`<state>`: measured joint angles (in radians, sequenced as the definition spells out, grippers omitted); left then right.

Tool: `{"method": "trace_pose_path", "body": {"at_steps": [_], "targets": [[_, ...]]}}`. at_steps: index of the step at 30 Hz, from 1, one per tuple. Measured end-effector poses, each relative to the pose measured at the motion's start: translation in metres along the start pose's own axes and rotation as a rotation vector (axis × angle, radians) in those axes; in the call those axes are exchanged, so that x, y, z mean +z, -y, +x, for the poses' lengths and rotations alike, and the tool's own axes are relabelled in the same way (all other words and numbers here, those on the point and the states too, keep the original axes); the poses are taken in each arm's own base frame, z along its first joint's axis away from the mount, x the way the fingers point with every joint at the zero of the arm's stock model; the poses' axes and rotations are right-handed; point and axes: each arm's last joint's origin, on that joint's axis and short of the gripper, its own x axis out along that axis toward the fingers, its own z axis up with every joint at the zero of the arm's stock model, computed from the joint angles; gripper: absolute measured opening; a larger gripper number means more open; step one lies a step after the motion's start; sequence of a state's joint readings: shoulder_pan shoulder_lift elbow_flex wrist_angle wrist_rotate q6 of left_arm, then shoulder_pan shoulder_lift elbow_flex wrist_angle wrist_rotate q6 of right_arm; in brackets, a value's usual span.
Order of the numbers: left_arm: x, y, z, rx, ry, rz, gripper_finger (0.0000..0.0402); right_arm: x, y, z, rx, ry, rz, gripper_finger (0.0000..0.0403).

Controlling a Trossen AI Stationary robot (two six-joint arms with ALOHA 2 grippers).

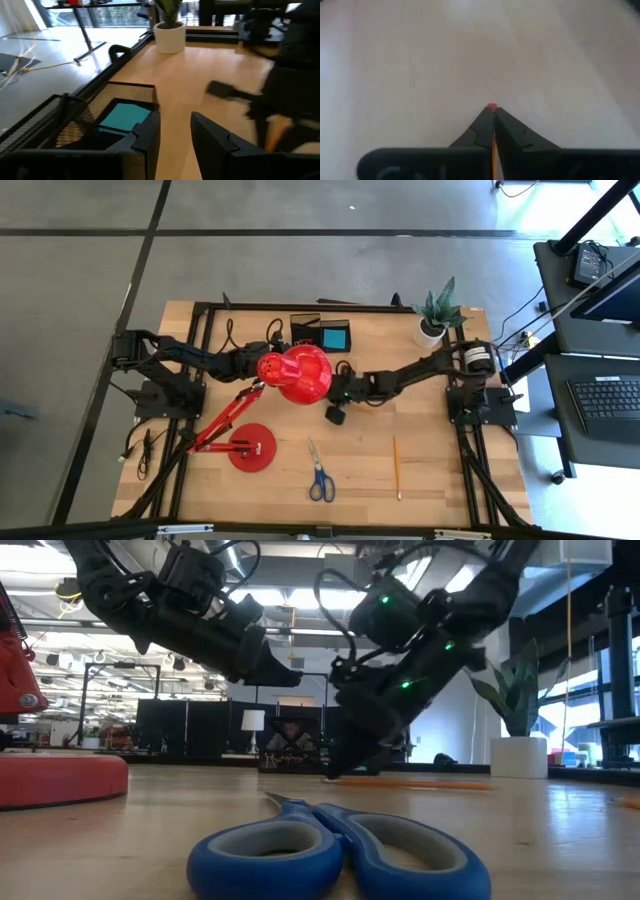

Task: Pick and place office supplies into organizer
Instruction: Put the top pencil into the desk organizer

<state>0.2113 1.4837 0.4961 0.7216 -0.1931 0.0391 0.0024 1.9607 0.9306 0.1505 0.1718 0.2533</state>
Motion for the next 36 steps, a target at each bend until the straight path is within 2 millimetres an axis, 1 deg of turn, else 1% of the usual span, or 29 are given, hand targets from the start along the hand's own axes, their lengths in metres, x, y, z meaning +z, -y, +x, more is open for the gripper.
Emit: {"method": "trace_pose_path", "body": {"at_steps": [4, 8, 12, 16, 19, 22, 26, 30, 32, 36], "targets": [[0.0, 0.003, 0.0, -0.034, 0.002, 0.004, 0.01, 0.004, 0.011, 0.01, -0.002, 0.065, -0.022, 0.0012], [0.0, 0.006, -0.001, -0.052, 0.002, 0.029, 0.0099, 0.013, 0.021, 0.013, -0.012, 0.131, -0.049, 0.0004], [0.0, 0.008, -0.001, -0.059, 0.003, 0.034, 0.0098, 0.022, 0.026, 0.013, -0.028, 0.141, -0.074, 0.0002], [0.0, 0.01, -0.002, -0.07, 0.004, 0.036, 0.0098, 0.027, 0.027, 0.013, -0.033, 0.144, -0.097, 0.0002], [-0.001, 0.015, -0.003, -0.128, -0.003, 0.09, 0.0099, 0.027, 0.027, 0.013, -0.035, 0.138, -0.098, 0.0002], [-0.003, 0.024, -0.002, -0.197, -0.081, 0.149, 0.0106, 0.027, 0.027, 0.013, -0.038, 0.134, -0.094, 0.0002], [0.001, 0.034, 0.0, -0.235, -0.182, 0.18, 0.0118, 0.027, 0.027, 0.013, -0.037, 0.133, -0.095, 0.0002], [0.004, 0.038, 0.005, -0.245, -0.205, 0.188, 0.0126, 0.027, 0.027, 0.013, -0.037, 0.134, -0.093, 0.0004], [0.001, 0.039, 0.009, -0.245, -0.221, 0.19, 0.0127, 0.028, 0.027, 0.013, -0.037, 0.136, -0.093, 0.0004], [-0.012, 0.043, 0.023, -0.258, -0.273, 0.232, 0.0125, 0.028, 0.026, 0.013, -0.035, 0.139, -0.094, 0.0003]]}}
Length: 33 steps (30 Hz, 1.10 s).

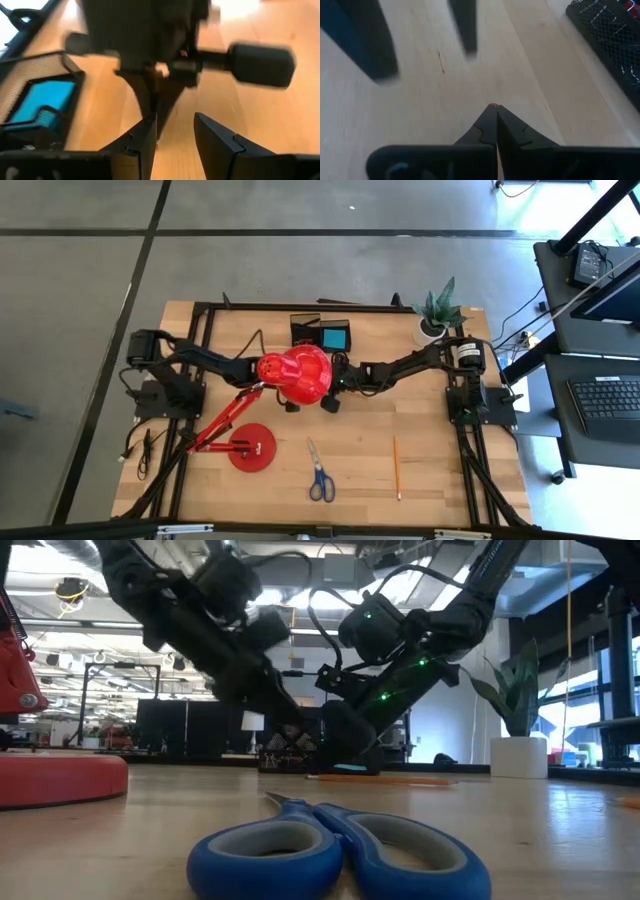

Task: Pick and place office supplies into organizer
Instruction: Put the top pencil into the desk organizer

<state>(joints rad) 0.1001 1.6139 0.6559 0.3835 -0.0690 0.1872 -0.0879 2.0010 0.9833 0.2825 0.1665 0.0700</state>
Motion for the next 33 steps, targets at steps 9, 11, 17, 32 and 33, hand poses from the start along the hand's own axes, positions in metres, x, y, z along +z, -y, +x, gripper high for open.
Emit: {"method": "trace_pose_path", "body": {"at_steps": [9, 11, 17, 32, 33], "targets": [[-0.008, -0.003, 0.029, 0.036, -0.141, 0.047, 0.0123, 0.0, 0.0, 0.0, 0.011, -0.003, -0.001, 0.0005], [-0.009, -0.005, 0.031, 0.039, -0.176, 0.045, 0.0123, 0.0, 0.0, 0.0, 0.017, -0.005, -0.003, 0.0005], [-0.012, -0.012, 0.034, 0.089, -0.216, 0.041, 0.0123, 0.0, -0.001, 0.0, 0.033, -0.003, -0.025, 0.0006], [-0.023, -0.007, 0.043, 0.017, -0.241, 0.011, 0.0123, 0.002, -0.001, -0.001, 0.034, 0.01, -0.028, 0.0006], [-0.023, -0.007, 0.044, 0.017, -0.241, 0.01, 0.0123, 0.002, -0.001, -0.001, 0.034, 0.013, -0.028, 0.0006]]}}
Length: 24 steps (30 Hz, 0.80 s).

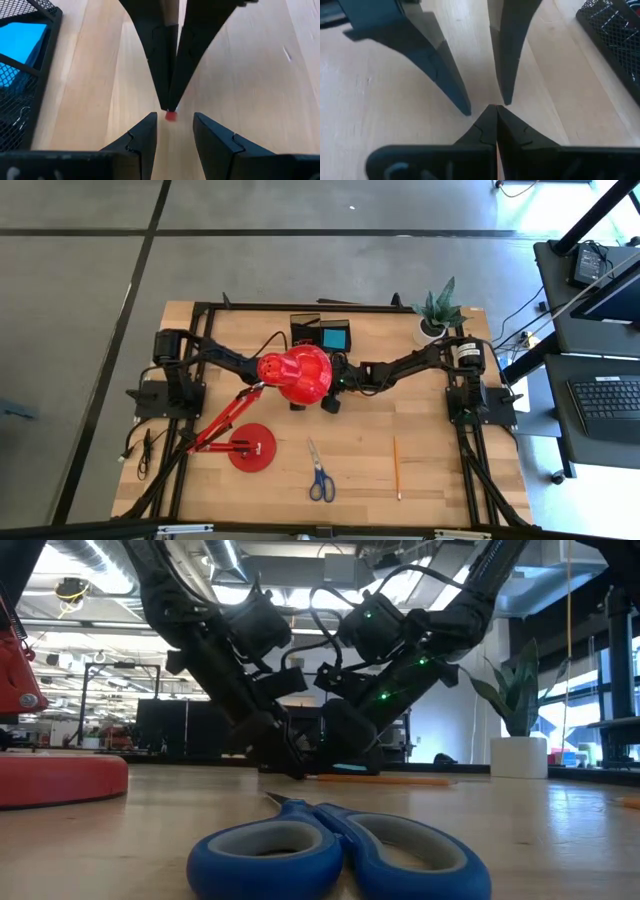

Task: Pick and place office supplies into organizer
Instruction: Put the top pencil into the desk organizer

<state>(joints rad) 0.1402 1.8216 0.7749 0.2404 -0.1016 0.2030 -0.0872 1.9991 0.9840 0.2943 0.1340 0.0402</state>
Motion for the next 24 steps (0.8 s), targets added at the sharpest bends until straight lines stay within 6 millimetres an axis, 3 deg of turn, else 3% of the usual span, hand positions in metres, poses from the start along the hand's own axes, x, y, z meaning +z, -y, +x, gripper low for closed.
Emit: {"method": "trace_pose_path", "body": {"at_steps": [24], "targets": [[-0.0022, 0.0009, 0.0056, 0.007, 0.003, -0.018, 0.0106, 0.0016, -0.0017, -0.0002, 0.008, 0.017, -0.025, 0.0006]]}}
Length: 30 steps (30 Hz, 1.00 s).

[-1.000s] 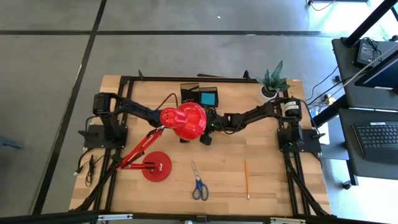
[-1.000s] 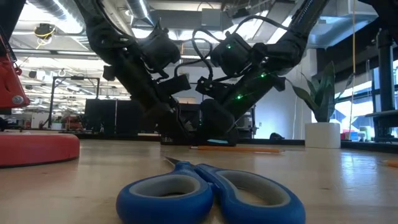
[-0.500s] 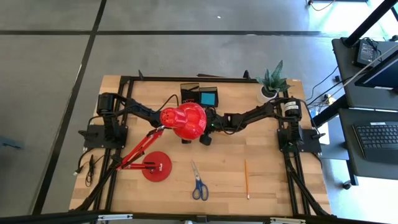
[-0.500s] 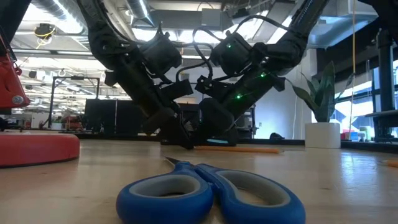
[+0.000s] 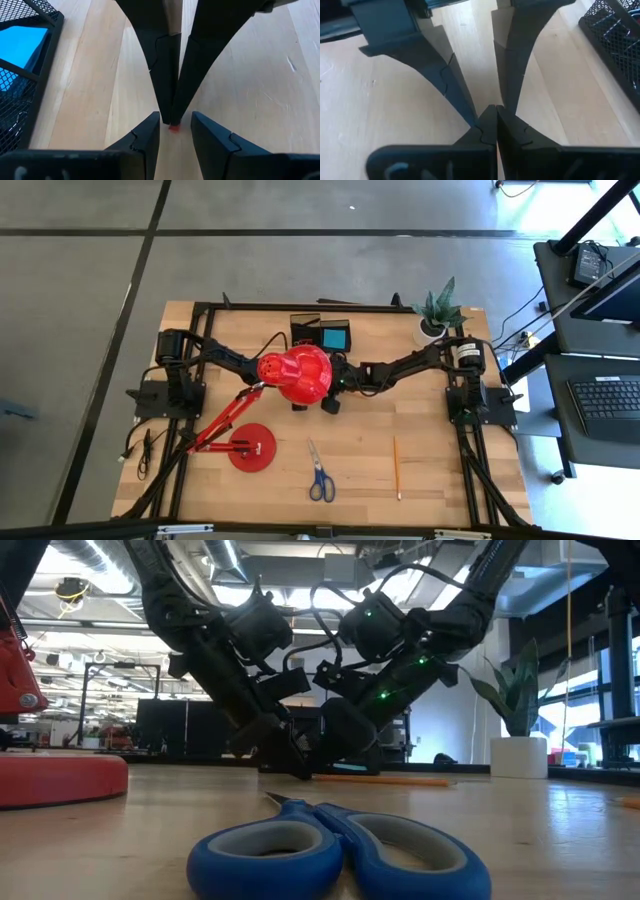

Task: Pick and place office supplies into organizer
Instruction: Put the top pencil into the desk organizer

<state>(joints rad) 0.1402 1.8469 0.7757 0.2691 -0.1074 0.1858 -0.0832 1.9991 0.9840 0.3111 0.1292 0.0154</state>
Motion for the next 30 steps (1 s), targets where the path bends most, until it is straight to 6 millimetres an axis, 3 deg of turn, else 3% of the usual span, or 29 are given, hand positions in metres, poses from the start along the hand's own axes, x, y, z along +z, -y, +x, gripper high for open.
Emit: {"method": "trace_pose_path", "body": {"at_steps": [5, 13, 23, 30], "targets": [[0.0, 0.0, 0.0, -0.006, -0.003, 0.001, 0.0106, 0.008, -0.006, -0.01, 0.015, 0.011, -0.01, 0.0006], [-0.002, 0.001, 0.0, -0.023, -0.014, 0.002, 0.0104, 0.021, -0.016, -0.055, 0.043, -0.095, -0.044, 0.0006], [-0.005, 0.002, 0.002, -0.084, -0.035, 0.004, 0.0101, 0.012, -0.017, -0.091, 0.047, -0.113, 0.034, 0.0007], [-0.007, -0.002, 0.002, -0.104, -0.036, -0.009, 0.0101, 0.012, -0.015, -0.105, 0.048, -0.094, 0.06, 0.0007]]}}
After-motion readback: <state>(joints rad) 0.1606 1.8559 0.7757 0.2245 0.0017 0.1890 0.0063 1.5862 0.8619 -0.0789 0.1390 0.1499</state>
